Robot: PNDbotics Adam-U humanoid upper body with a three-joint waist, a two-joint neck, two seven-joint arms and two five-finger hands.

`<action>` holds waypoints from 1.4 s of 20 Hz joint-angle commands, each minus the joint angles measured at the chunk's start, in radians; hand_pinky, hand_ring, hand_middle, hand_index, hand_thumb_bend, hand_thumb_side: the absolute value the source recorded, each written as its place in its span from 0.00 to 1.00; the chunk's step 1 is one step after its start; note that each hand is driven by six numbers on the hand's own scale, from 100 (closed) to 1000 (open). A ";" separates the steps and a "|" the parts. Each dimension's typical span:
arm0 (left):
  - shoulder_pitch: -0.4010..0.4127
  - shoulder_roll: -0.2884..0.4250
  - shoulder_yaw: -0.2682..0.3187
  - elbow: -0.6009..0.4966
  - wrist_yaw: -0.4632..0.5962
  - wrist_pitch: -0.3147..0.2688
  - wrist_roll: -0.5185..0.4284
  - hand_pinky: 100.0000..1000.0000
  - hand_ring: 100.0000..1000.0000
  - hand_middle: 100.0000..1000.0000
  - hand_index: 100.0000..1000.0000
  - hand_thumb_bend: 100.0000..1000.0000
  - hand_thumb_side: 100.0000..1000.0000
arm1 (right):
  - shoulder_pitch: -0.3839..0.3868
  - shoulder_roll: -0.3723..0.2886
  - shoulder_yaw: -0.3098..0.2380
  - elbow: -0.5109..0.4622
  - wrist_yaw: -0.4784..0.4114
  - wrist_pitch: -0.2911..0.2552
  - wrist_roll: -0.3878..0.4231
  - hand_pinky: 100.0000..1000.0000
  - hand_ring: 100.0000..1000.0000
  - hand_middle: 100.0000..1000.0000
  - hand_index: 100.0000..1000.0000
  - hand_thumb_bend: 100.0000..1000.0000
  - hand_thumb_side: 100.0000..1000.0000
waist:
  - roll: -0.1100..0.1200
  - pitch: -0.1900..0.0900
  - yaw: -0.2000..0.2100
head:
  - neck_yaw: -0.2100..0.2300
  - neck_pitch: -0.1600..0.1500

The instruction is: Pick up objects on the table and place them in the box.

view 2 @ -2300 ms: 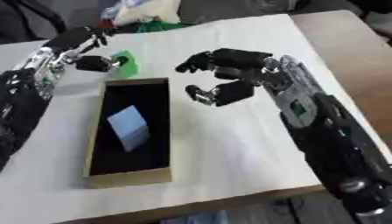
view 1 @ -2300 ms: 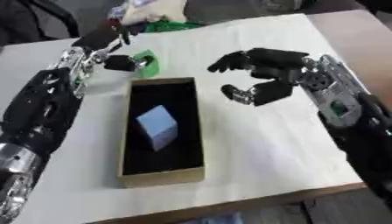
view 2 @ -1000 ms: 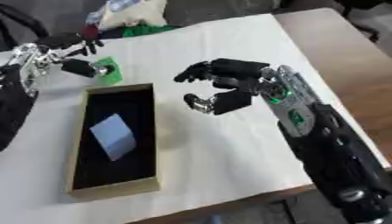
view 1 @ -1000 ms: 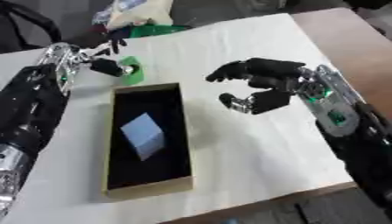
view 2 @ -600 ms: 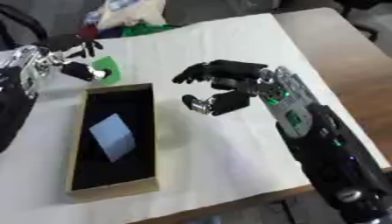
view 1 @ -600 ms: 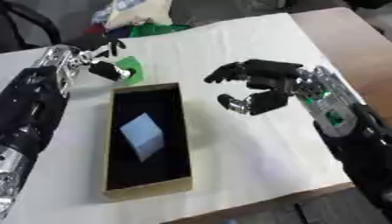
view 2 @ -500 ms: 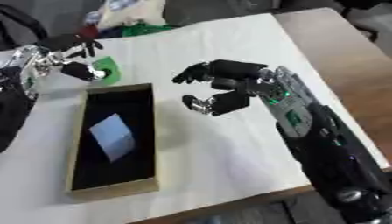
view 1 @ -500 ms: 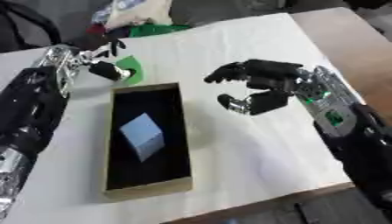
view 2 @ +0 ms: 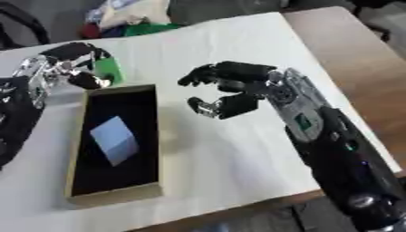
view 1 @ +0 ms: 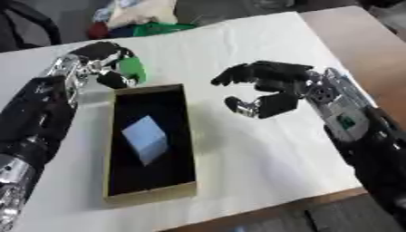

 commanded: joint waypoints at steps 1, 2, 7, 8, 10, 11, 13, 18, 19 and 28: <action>-0.013 0.020 0.001 -0.008 0.008 -0.016 0.000 0.69 0.51 0.46 0.82 0.00 0.18 | -0.019 -0.006 -0.011 -0.006 -0.003 0.000 0.001 0.78 0.84 0.85 0.96 0.00 1.00 | -0.006 -0.024 0.000 | -0.004 -0.006; -0.014 0.022 0.001 -0.012 0.018 -0.022 0.002 0.69 0.51 0.46 0.82 0.00 0.18 | -0.017 -0.006 -0.012 -0.004 -0.002 0.001 0.001 0.78 0.84 0.85 0.96 0.00 1.00 | -0.007 -0.027 0.000 | -0.004 -0.004; -0.020 0.044 -0.012 -0.053 0.071 -0.070 -0.001 0.69 0.51 0.46 0.82 0.00 0.16 | -0.002 -0.008 -0.015 0.005 0.004 0.002 -0.002 0.78 0.83 0.85 0.96 0.00 1.00 | -0.007 -0.052 0.016 | -0.004 0.013; -0.020 0.049 -0.017 -0.065 0.084 -0.082 -0.003 0.69 0.51 0.46 0.82 0.00 0.16 | 0.003 -0.008 -0.015 0.006 0.006 0.002 -0.003 0.78 0.83 0.85 0.96 0.00 1.00 | -0.008 -0.059 0.021 | -0.005 0.017; -0.017 0.062 -0.030 -0.095 0.117 -0.109 -0.006 0.69 0.51 0.45 0.81 0.00 0.15 | 0.012 -0.009 -0.017 0.009 0.008 0.002 -0.005 0.79 0.83 0.85 0.96 0.00 1.00 | -0.008 -0.072 0.034 | -0.008 0.025; -0.013 0.069 -0.039 -0.113 0.137 -0.124 -0.008 0.69 0.50 0.45 0.81 0.00 0.15 | 0.016 -0.010 -0.018 0.010 0.009 0.002 -0.006 0.79 0.83 0.85 0.96 0.00 1.00 | -0.008 -0.078 0.042 | -0.010 0.029; -0.003 0.085 -0.061 -0.154 0.183 -0.158 -0.017 0.69 0.50 0.45 0.81 0.00 0.15 | 0.025 -0.011 -0.019 0.011 0.011 0.002 -0.008 0.79 0.83 0.85 0.96 0.00 1.00 | -0.009 -0.090 0.057 | -0.012 0.037; 0.043 0.128 -0.143 -0.285 0.332 -0.242 -0.066 0.70 0.50 0.45 0.81 0.00 0.18 | 0.038 -0.006 -0.013 0.016 0.013 -0.003 -0.004 0.79 0.83 0.85 0.96 0.00 1.00 | -0.009 -0.111 0.090 | -0.020 0.051; 0.053 0.134 -0.161 -0.312 0.362 -0.253 -0.080 0.70 0.51 0.45 0.81 0.00 0.19 | 0.039 -0.004 -0.011 0.016 0.012 -0.004 -0.003 0.79 0.83 0.85 0.96 0.00 1.00 | -0.009 -0.114 0.094 | -0.021 0.052; 0.104 0.139 -0.315 -0.462 0.514 -0.313 -0.227 0.71 0.54 0.49 0.83 0.00 0.27 | 0.039 0.022 0.005 0.025 0.002 -0.014 0.014 0.78 0.83 0.85 0.96 0.00 1.00 | -0.018 -0.124 0.099 | -0.023 0.055</action>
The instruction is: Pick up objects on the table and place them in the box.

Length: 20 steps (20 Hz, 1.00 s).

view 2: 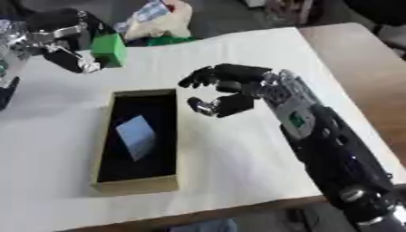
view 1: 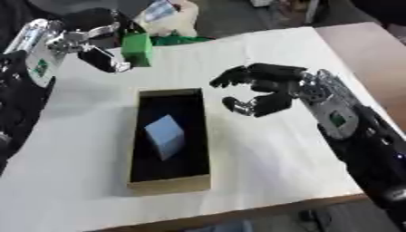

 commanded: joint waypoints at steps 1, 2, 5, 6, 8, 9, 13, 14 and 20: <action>-0.010 0.021 -0.040 -0.039 0.027 -0.017 -0.047 0.71 0.54 0.49 0.83 0.00 0.28 | -0.017 0.000 -0.001 -0.006 -0.009 -0.008 0.010 0.78 0.83 0.84 0.96 0.00 1.00 | -0.003 -0.021 -0.002 | 0.000 0.008; -0.007 0.016 -0.051 -0.038 0.028 -0.023 -0.060 0.71 0.54 0.49 0.83 0.00 0.29 | -0.017 0.002 0.000 -0.005 -0.010 -0.008 0.012 0.78 0.83 0.84 0.96 0.00 1.00 | -0.004 -0.021 -0.003 | 0.000 0.007; -0.001 0.006 -0.069 -0.029 0.027 -0.036 -0.082 0.72 0.54 0.50 0.83 0.00 0.30 | -0.016 0.004 0.002 -0.003 -0.015 -0.008 0.016 0.78 0.83 0.84 0.96 0.00 1.00 | -0.005 -0.021 -0.004 | -0.001 0.007; -0.001 0.005 -0.070 -0.028 0.027 -0.039 -0.085 0.72 0.54 0.50 0.83 0.00 0.30 | -0.016 0.004 0.002 -0.003 -0.016 -0.008 0.017 0.78 0.83 0.84 0.96 0.00 1.00 | -0.005 -0.021 -0.004 | -0.001 0.008; 0.005 -0.003 -0.077 -0.022 0.023 -0.044 -0.090 0.73 0.56 0.52 0.84 0.00 0.35 | -0.016 0.005 0.003 -0.002 -0.017 -0.008 0.019 0.78 0.83 0.84 0.96 0.00 1.00 | -0.007 -0.019 -0.006 | 0.000 0.006; 0.012 -0.012 -0.084 -0.016 0.017 -0.048 -0.093 0.73 0.57 0.53 0.84 0.00 0.36 | -0.016 0.006 0.004 -0.001 -0.019 -0.008 0.020 0.78 0.83 0.84 0.96 0.00 1.00 | -0.008 -0.018 -0.007 | -0.001 0.006; 0.031 -0.035 -0.099 0.012 0.002 -0.061 -0.091 0.75 0.62 0.58 0.86 0.00 0.41 | -0.016 0.007 0.005 0.002 -0.024 -0.006 0.024 0.78 0.83 0.84 0.96 0.00 1.00 | -0.014 -0.015 -0.007 | -0.001 0.004; 0.034 -0.039 -0.101 0.020 -0.002 -0.065 -0.093 0.76 0.64 0.60 0.87 0.00 0.43 | -0.016 0.007 0.004 0.002 -0.025 -0.006 0.024 0.78 0.83 0.84 0.96 0.00 1.00 | -0.015 -0.014 -0.007 | -0.001 0.003; 0.044 -0.053 -0.102 0.047 -0.047 -0.082 -0.083 0.80 0.73 0.72 0.91 0.03 0.48 | -0.016 0.008 0.005 0.004 -0.029 -0.003 0.026 0.78 0.83 0.84 0.96 0.00 1.00 | -0.021 -0.011 -0.005 | -0.002 0.000</action>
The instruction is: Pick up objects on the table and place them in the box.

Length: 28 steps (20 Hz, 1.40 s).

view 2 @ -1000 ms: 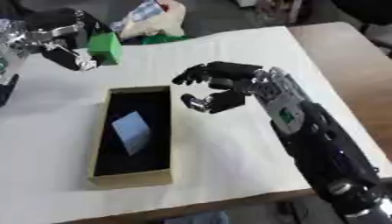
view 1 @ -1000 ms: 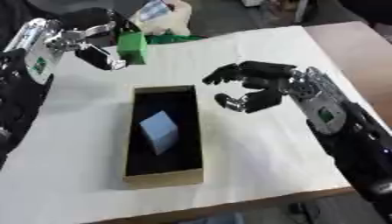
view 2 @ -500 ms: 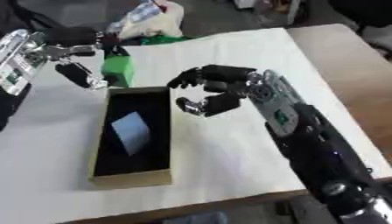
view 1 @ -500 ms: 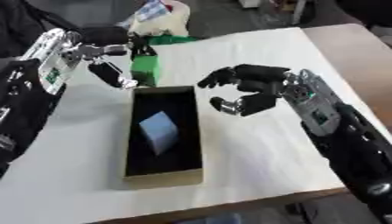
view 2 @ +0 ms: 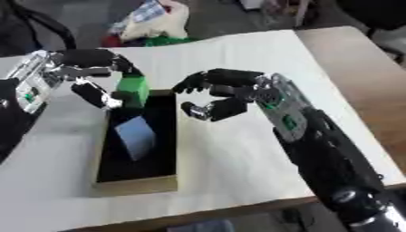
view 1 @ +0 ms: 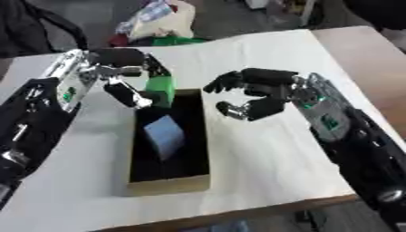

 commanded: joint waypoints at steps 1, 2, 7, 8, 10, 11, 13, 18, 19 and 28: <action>-0.016 0.013 0.007 -0.011 -0.032 -0.055 -0.025 0.80 0.74 0.73 0.92 0.06 0.51 | -0.016 -0.006 -0.003 -0.007 -0.011 -0.006 0.010 0.78 0.83 0.84 0.96 0.00 1.00 | -0.003 -0.013 0.002 | -0.001 0.001; -0.016 0.015 0.009 -0.017 -0.043 -0.053 -0.013 0.81 0.76 0.75 0.93 0.18 0.63 | -0.016 -0.007 -0.003 -0.007 -0.011 -0.005 0.009 0.78 0.83 0.84 0.96 0.00 1.00 | -0.003 -0.013 0.003 | -0.001 0.001; -0.004 0.034 0.014 -0.048 -0.065 -0.045 0.047 0.82 0.77 0.77 0.95 0.32 0.81 | -0.013 -0.008 -0.005 -0.006 -0.010 -0.003 0.007 0.78 0.83 0.84 0.96 0.00 1.00 | -0.004 -0.013 0.010 | -0.001 -0.003; -0.001 0.040 0.015 -0.053 -0.064 -0.044 0.052 0.82 0.77 0.78 0.95 0.34 0.82 | -0.012 -0.008 -0.006 -0.006 -0.010 -0.003 0.006 0.78 0.83 0.84 0.96 0.00 1.00 | -0.004 -0.014 0.012 | -0.001 -0.003; 0.004 0.051 0.015 -0.069 -0.060 -0.042 0.061 0.83 0.77 0.78 0.95 0.35 0.83 | -0.011 -0.009 -0.007 -0.005 -0.009 -0.002 0.005 0.78 0.83 0.84 0.96 0.00 1.00 | -0.004 -0.014 0.014 | -0.002 -0.005; 0.008 0.059 0.016 -0.079 -0.056 -0.040 0.064 0.82 0.77 0.78 0.95 0.34 0.83 | -0.010 -0.010 -0.008 -0.005 -0.008 -0.001 0.004 0.78 0.83 0.84 0.96 0.00 1.00 | -0.004 -0.014 0.015 | -0.002 -0.006; 0.019 0.077 0.023 -0.104 -0.036 -0.032 0.075 0.82 0.75 0.76 0.95 0.29 0.82 | -0.010 -0.012 -0.010 -0.005 -0.007 0.000 0.002 0.78 0.83 0.84 0.96 0.00 1.00 | -0.006 -0.014 0.018 | -0.002 -0.008; 0.088 0.133 0.087 -0.219 0.041 -0.004 0.135 0.80 0.72 0.71 0.93 0.05 0.80 | -0.003 -0.023 -0.025 -0.015 -0.006 0.007 -0.013 0.78 0.83 0.84 0.96 0.00 1.00 | -0.010 -0.015 0.032 | 0.003 -0.010; 0.110 0.144 0.107 -0.244 0.057 -0.011 0.150 0.80 0.71 0.71 0.93 0.03 0.80 | 0.000 -0.025 -0.030 -0.019 -0.004 0.009 -0.018 0.78 0.83 0.84 0.96 0.00 1.00 | -0.011 -0.015 0.035 | 0.005 -0.011; 0.329 0.176 0.231 -0.471 0.197 -0.016 0.289 0.79 0.69 0.68 0.92 0.00 0.85 | 0.046 -0.056 -0.085 -0.071 0.017 0.041 -0.077 0.78 0.83 0.84 0.96 0.00 1.00 | -0.022 -0.012 0.078 | 0.038 -0.013</action>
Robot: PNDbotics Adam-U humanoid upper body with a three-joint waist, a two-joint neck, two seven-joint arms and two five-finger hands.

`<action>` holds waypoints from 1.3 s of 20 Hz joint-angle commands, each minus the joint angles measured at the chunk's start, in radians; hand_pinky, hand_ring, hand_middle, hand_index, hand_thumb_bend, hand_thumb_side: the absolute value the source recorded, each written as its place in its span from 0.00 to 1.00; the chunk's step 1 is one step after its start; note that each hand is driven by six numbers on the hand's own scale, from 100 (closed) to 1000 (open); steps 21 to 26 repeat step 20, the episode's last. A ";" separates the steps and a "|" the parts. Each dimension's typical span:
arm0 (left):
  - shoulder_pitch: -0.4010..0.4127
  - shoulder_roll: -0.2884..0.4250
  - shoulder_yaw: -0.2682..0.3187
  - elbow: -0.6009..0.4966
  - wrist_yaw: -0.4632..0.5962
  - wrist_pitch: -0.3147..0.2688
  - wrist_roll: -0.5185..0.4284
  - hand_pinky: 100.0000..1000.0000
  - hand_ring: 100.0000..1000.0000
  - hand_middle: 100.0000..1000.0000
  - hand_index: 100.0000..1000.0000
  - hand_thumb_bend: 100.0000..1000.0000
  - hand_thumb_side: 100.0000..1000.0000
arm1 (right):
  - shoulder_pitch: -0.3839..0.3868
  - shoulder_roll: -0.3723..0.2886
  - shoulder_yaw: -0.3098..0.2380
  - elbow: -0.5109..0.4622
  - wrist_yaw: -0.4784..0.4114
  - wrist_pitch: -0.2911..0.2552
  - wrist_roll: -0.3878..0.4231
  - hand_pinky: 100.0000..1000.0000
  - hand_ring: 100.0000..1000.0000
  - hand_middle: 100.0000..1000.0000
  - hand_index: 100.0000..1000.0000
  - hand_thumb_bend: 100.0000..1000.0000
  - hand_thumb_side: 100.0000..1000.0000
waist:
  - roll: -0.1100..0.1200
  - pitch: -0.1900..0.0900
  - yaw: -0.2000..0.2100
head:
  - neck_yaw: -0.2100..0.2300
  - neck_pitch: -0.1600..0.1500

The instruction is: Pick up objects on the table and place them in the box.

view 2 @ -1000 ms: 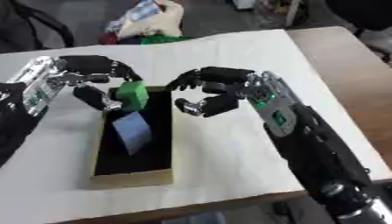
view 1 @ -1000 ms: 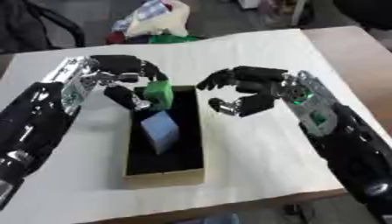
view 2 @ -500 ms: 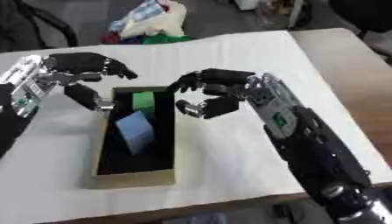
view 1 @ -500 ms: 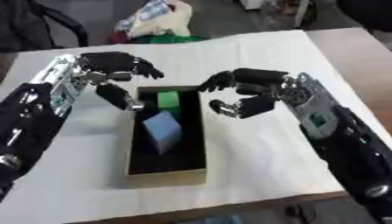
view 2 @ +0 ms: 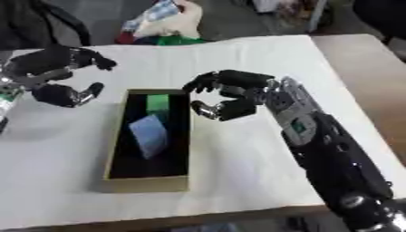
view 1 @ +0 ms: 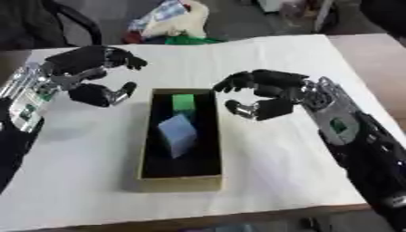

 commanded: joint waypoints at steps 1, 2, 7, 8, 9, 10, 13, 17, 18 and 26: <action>0.036 0.011 0.054 -0.093 0.052 0.034 0.051 0.79 0.68 0.67 0.91 0.00 0.87 | 0.001 -0.031 -0.034 -0.046 0.015 0.014 -0.029 0.78 0.83 0.84 0.96 0.00 1.00 | -0.001 -0.011 0.006 | 0.016 -0.011; 0.060 0.003 0.062 -0.117 0.066 0.049 0.066 0.79 0.68 0.66 0.91 0.00 0.87 | 0.008 -0.033 -0.040 -0.055 0.018 0.018 -0.037 0.78 0.83 0.84 0.96 0.00 1.00 | -0.001 -0.011 0.009 | 0.020 -0.012; 0.172 -0.033 0.083 -0.230 0.136 0.118 0.108 0.79 0.67 0.65 0.91 0.00 0.87 | 0.038 -0.039 -0.069 -0.094 0.031 0.038 -0.072 0.78 0.83 0.84 0.96 0.00 0.99 | -0.006 -0.007 0.012 | 0.050 -0.007; 0.188 -0.037 0.088 -0.252 0.150 0.132 0.102 0.79 0.67 0.65 0.91 0.00 0.87 | 0.042 -0.039 -0.073 -0.100 0.033 0.041 -0.077 0.78 0.83 0.84 0.96 0.00 0.99 | -0.006 -0.005 0.013 | 0.054 -0.007; 0.199 -0.042 0.092 -0.270 0.164 0.146 0.094 0.78 0.67 0.65 0.91 0.00 0.87 | 0.045 -0.040 -0.075 -0.105 0.034 0.044 -0.081 0.78 0.83 0.84 0.96 0.00 0.99 | -0.007 -0.004 0.014 | 0.057 -0.005; 0.207 -0.046 0.096 -0.284 0.178 0.160 0.085 0.78 0.67 0.65 0.91 0.00 0.87 | 0.048 -0.041 -0.078 -0.109 0.035 0.047 -0.085 0.78 0.83 0.84 0.96 0.00 0.99 | -0.008 -0.003 0.014 | 0.060 -0.004; 0.215 -0.051 0.101 -0.319 0.222 0.204 0.052 0.78 0.67 0.65 0.91 0.00 0.87 | 0.054 -0.042 -0.083 -0.117 0.038 0.054 -0.091 0.78 0.83 0.84 0.96 0.00 0.99 | -0.009 -0.004 0.016 | 0.063 -0.002; 0.219 -0.049 0.103 -0.358 0.281 0.257 0.008 0.78 0.67 0.65 0.91 0.00 0.88 | 0.056 -0.041 -0.086 -0.121 0.041 0.058 -0.095 0.78 0.83 0.84 0.96 0.00 0.99 | -0.009 -0.004 0.015 | 0.061 -0.003; 0.219 -0.048 0.105 -0.365 0.295 0.266 -0.003 0.78 0.67 0.65 0.91 0.00 0.88 | 0.057 -0.041 -0.086 -0.120 0.042 0.059 -0.096 0.78 0.83 0.84 0.96 0.00 0.99 | -0.009 -0.004 0.015 | 0.060 -0.003; 0.221 -0.046 0.110 -0.374 0.324 0.282 -0.022 0.78 0.67 0.65 0.91 0.00 0.88 | 0.057 -0.041 -0.086 -0.120 0.042 0.060 -0.096 0.78 0.83 0.84 0.96 0.00 0.99 | -0.010 -0.004 0.016 | 0.058 -0.004</action>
